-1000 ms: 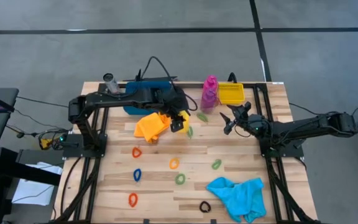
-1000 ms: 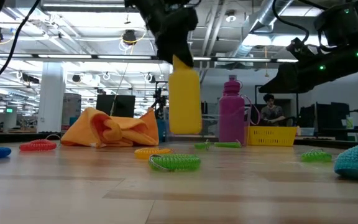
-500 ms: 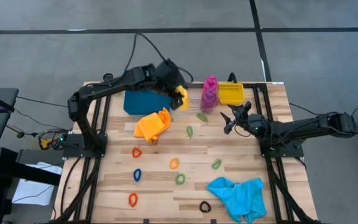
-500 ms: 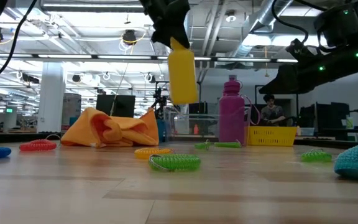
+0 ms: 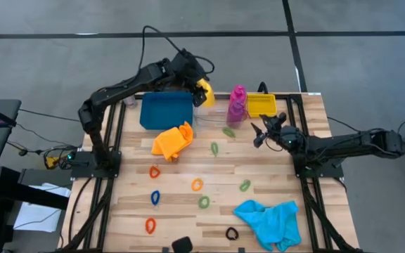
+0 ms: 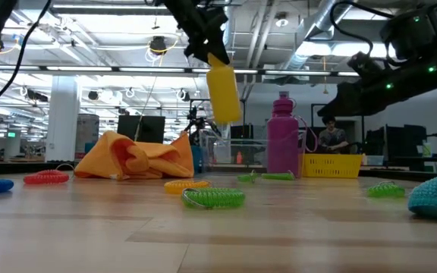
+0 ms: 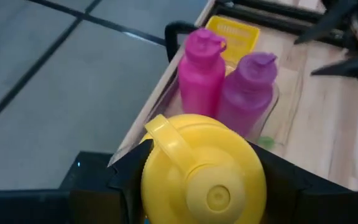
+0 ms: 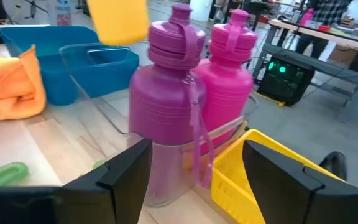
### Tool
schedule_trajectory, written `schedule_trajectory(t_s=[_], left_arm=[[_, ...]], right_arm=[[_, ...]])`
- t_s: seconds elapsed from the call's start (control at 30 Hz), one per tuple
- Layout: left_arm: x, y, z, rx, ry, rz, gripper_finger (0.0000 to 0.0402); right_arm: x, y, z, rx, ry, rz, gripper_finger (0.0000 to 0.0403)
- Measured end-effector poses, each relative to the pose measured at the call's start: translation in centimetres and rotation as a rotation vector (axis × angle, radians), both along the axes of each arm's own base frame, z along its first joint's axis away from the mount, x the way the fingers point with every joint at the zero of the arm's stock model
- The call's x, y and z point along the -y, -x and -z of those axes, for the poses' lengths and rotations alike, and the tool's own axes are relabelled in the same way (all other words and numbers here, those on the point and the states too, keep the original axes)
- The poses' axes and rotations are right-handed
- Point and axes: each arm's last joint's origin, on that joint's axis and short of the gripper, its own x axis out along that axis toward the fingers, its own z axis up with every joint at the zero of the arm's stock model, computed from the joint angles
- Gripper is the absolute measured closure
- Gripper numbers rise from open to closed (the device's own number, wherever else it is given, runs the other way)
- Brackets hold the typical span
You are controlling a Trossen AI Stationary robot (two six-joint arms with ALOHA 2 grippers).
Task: Pick & Place Sports Items
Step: Put the yellow tumbler into the transparent bin
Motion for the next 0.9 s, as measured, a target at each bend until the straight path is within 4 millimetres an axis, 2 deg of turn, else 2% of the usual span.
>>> schedule_trajectory(t_s=[0.3,0.47,0.7,0.9], left_arm=[[-3.9,-2.1,4.2,-0.005,0.022,-0.002,0.0201],[-5.7,-2.3,6.8,-0.068,0.06,-0.032,0.0201],[-7.3,-1.5,7.6,-0.082,0.083,-0.068,0.0201],[-7.5,-1.2,7.7,-0.095,0.095,-0.075,0.0199]], right_arm=[[0.7,0.2,0.0,-0.004,-0.003,0.015,0.0159],[0.6,0.1,0.2,-0.016,-0.016,-0.019,0.0159],[0.4,0.2,0.6,-0.048,-0.055,-0.057,0.0159],[0.3,0.1,0.7,-0.034,-0.085,-0.118,0.0159]])
